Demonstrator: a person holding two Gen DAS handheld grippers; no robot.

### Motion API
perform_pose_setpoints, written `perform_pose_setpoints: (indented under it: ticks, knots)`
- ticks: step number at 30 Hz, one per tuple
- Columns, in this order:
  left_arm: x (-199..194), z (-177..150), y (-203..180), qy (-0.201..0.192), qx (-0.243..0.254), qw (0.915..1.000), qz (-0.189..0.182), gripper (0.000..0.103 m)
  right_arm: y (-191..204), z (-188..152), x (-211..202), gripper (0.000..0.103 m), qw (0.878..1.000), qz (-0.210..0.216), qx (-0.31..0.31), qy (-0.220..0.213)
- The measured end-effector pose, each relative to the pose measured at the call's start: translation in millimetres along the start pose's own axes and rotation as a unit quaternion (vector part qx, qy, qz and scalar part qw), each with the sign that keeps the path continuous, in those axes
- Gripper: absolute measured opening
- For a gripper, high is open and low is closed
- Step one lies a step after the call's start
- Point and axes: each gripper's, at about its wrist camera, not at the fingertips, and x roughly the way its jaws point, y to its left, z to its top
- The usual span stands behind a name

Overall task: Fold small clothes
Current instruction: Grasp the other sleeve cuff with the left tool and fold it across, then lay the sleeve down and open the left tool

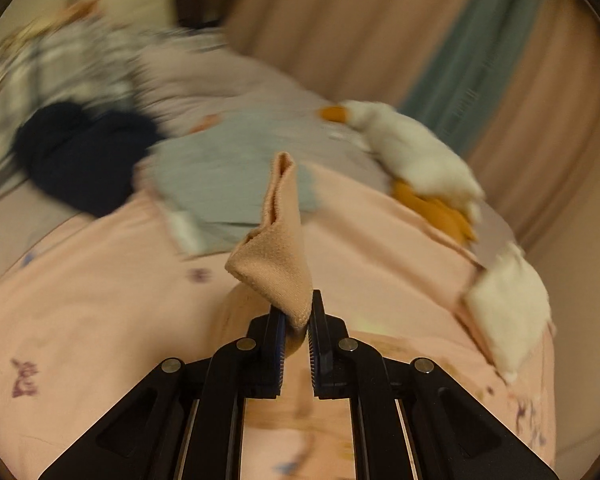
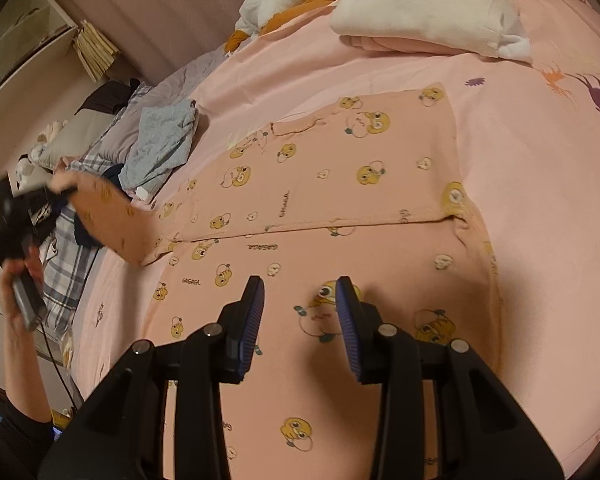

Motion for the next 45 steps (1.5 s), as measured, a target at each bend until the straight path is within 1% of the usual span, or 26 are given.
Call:
perform_pose_setpoints:
  ticks: [1,4,7,10,12,13,14,16,17,18,19,20,21,23,26,29,32,33,34,35,36,37,38,39,41,45]
  knots:
    - [4,-5,-27,0.003,0.021,0.9997,-0.008,0.008,-3,-1,-2,0.038,1.0,0.0,0.004,-0.002]
    - [16,-25,-84,0.016,0.068,0.9973,-0.025,0.008,-17,-3,-11,0.038,1.0,0.004,0.021,-0.013]
    - [36,-60,-132,0.047,0.108,0.9922,-0.041,0.008,-31,-4,-18,0.038,0.999,0.002,0.038,-0.021]
    - [63,-102,-168,0.089,0.144,0.9846,-0.042,0.008,-47,-6,-24,0.039,0.998,-0.001,0.055,-0.027]
    - [86,-132,-187,0.123,0.181,0.9755,-0.027,0.009,-54,-7,-28,0.043,0.997,-0.001,0.067,-0.029]
    - [95,-145,-191,0.142,0.192,0.9709,-0.02,0.019,-58,-8,-29,0.045,0.997,0.0,0.072,-0.031]
    - [105,-159,-194,0.168,0.199,0.9653,-0.02,0.034,-60,-8,-30,0.045,0.997,0.002,0.076,-0.032]
    - [116,-177,-194,0.204,0.202,0.9573,-0.031,0.05,-63,-8,-32,0.047,0.996,0.002,0.083,-0.035]
    - [116,-181,-194,0.212,0.204,0.955,-0.038,0.056,-64,-7,-33,0.048,0.996,0.004,0.085,-0.037]
    - [114,-184,-193,0.217,0.206,0.9532,-0.044,0.06,-65,-5,-32,0.049,0.995,0.007,0.088,-0.038]
    - [111,-185,-191,0.218,0.209,0.952,-0.051,0.066,-65,-3,-31,0.05,0.995,0.01,0.09,-0.039]
    - [106,-183,-188,0.216,0.209,0.9517,-0.06,0.068,-65,0,-29,0.05,0.995,0.016,0.094,-0.039]
    - [100,-179,-185,0.211,0.207,0.953,-0.066,0.068,-63,2,-27,0.05,0.994,0.02,0.096,-0.039]
    - [87,-170,-170,0.196,0.198,0.9573,-0.078,0.077,-59,9,-20,0.05,0.994,0.033,0.097,-0.039]
    - [74,-155,-142,0.176,0.172,0.9665,-0.073,0.078,-44,25,-2,0.05,0.994,0.05,0.09,-0.03]
    - [65,-142,-107,0.165,0.141,0.9744,-0.059,0.078,-29,41,15,0.05,0.994,0.069,0.08,-0.024]
    - [60,-139,-70,0.159,0.113,0.9801,-0.034,0.078,-19,62,43,0.05,0.995,0.061,0.084,-0.004]
    - [58,-139,-59,0.161,0.106,0.9809,-0.028,0.078,-17,69,58,0.05,0.996,0.035,0.085,0.009]
    - [56,-139,-48,0.163,0.095,0.9818,-0.022,0.078,-17,71,67,0.049,0.996,0.023,0.089,0.019]
    - [54,-140,-37,0.166,0.083,0.9825,-0.016,0.078,-19,74,78,0.047,0.995,0.016,0.097,0.034]
    - [53,-139,-25,0.168,0.07,0.9832,-0.012,0.078,-20,75,93,0.037,0.992,0.019,0.112,0.056]
    - [51,-139,-15,0.168,0.059,0.984,-0.007,0.078,-21,75,99,0.023,0.991,0.017,0.118,0.064]
    - [50,-138,-5,0.168,0.047,0.9847,0.0,0.078,-18,75,104,0.012,0.991,0.006,0.114,0.067]
    - [46,-135,8,0.168,0.036,0.9852,0.006,0.078,-15,75,103,0.008,0.993,0.0,0.104,0.062]
    - [44,-132,26,0.166,0.015,0.9858,0.017,0.078,-7,78,95,0.006,0.995,-0.009,0.083,0.049]
    - [37,-122,51,0.153,-0.009,0.9878,0.027,0.078,0,97,42,0.006,0.998,-0.013,0.056,-0.031]
